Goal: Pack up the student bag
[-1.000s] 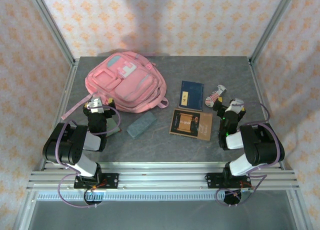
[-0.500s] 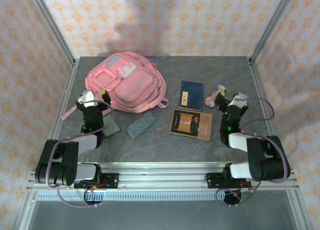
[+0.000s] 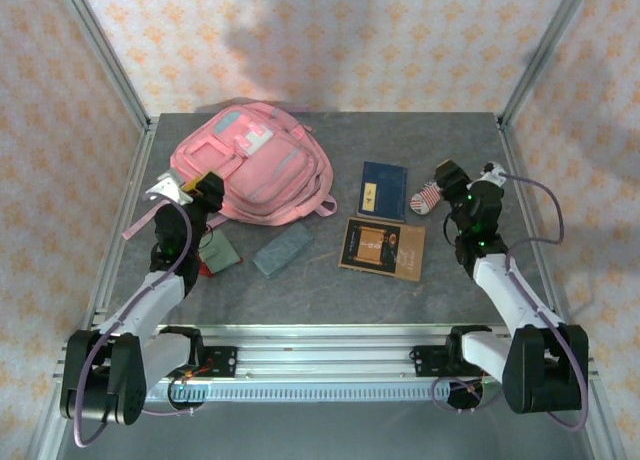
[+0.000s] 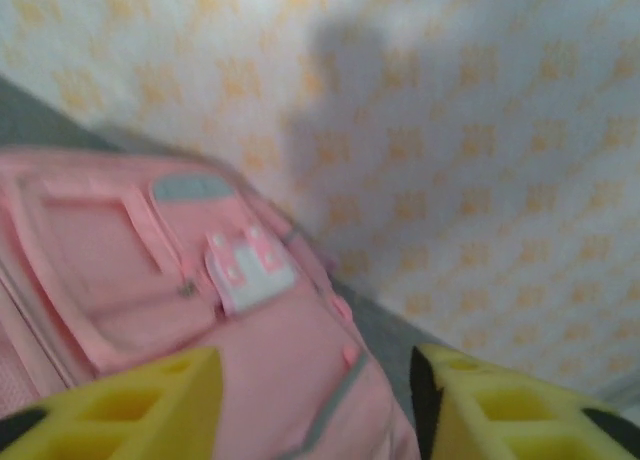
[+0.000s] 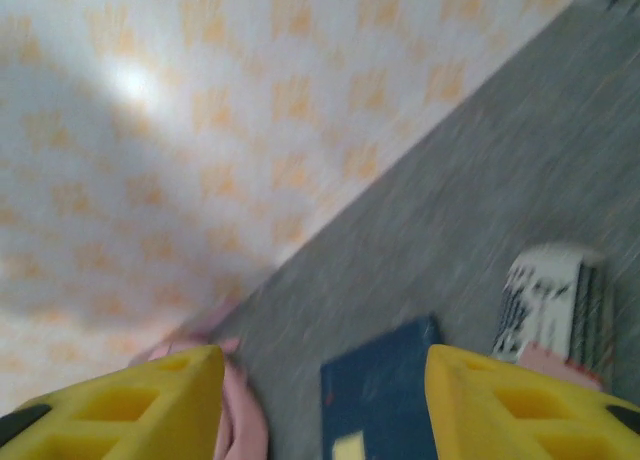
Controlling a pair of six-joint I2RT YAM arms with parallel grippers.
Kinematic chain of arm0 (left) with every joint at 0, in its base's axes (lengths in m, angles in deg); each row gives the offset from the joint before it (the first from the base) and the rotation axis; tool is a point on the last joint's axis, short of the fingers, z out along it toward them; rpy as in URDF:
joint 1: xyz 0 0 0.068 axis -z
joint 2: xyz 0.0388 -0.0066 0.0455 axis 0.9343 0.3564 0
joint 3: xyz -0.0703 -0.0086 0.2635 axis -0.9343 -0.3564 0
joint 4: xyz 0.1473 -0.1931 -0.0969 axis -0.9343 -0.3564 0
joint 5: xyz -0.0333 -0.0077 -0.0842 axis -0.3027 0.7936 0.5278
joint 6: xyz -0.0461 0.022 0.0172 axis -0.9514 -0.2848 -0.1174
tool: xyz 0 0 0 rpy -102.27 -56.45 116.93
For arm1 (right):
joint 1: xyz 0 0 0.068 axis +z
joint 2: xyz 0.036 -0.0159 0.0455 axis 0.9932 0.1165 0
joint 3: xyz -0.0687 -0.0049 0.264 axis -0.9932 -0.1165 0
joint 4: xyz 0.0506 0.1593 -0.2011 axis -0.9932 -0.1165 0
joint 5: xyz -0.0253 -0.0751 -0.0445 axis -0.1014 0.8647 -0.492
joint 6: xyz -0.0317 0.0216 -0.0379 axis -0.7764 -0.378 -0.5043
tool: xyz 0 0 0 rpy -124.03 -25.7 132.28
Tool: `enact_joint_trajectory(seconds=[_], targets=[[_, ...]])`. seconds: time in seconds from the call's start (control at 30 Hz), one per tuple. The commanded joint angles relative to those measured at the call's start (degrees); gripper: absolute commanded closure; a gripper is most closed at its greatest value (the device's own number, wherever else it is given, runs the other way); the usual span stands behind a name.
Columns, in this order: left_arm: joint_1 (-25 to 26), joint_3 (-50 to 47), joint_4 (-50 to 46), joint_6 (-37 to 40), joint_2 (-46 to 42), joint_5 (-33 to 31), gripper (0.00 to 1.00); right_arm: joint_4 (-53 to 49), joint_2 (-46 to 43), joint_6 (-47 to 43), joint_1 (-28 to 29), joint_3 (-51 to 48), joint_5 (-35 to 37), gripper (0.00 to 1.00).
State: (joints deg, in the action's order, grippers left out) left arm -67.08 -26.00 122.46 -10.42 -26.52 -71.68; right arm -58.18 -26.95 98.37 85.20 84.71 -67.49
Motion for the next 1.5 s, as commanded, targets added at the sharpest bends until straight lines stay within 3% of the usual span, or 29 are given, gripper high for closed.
enact_joint_trajectory(seconds=[0.0, 0.2, 0.47, 1.03, 1.1, 1.23, 1.27, 1.37, 1.47], targets=[[2.8, 2.8, -16.0, -3.1, 0.3, 6.1, 0.55, -3.7, 3.0, 3.2, 1.5, 2.2, -13.9, 0.45], [7.3, -0.4, -23.9, -7.0, -1.1, 3.1, 0.55, -6.1, 15.7, 1.3, 9.2, 10.1, -16.6, 0.44], [7.4, -3.8, -26.7, -8.8, -7.0, -0.5, 0.38, -4.1, 31.8, 3.4, 21.1, 19.3, -15.1, 0.35], [7.4, -3.1, -21.6, -12.2, 3.9, 1.5, 0.33, -7.4, 65.5, 10.0, 22.7, 49.2, -20.7, 0.34], [7.4, -2.5, -20.8, -12.4, 6.1, 2.1, 0.33, -7.5, 67.4, 10.4, 23.2, 51.2, -21.6, 0.39], [7.4, -1.2, -18.9, -13.2, 10.4, 2.7, 0.33, -7.2, 68.3, 11.1, 23.5, 52.7, -23.4, 0.81], [7.4, -0.7, -18.7, -13.2, 11.4, 2.9, 0.33, -6.7, 67.4, 11.3, 23.4, 52.2, -23.4, 0.88], [7.4, 0.9, -18.2, -13.5, 14.3, 3.8, 0.34, -4.9, 62.6, 12.4, 23.4, 49.6, -22.5, 0.98], [7.4, 2.7, -18.0, -13.9, 16.6, 4.8, 0.37, -2.6, 56.4, 16.0, 22.9, 46.7, -22.4, 1.0]])
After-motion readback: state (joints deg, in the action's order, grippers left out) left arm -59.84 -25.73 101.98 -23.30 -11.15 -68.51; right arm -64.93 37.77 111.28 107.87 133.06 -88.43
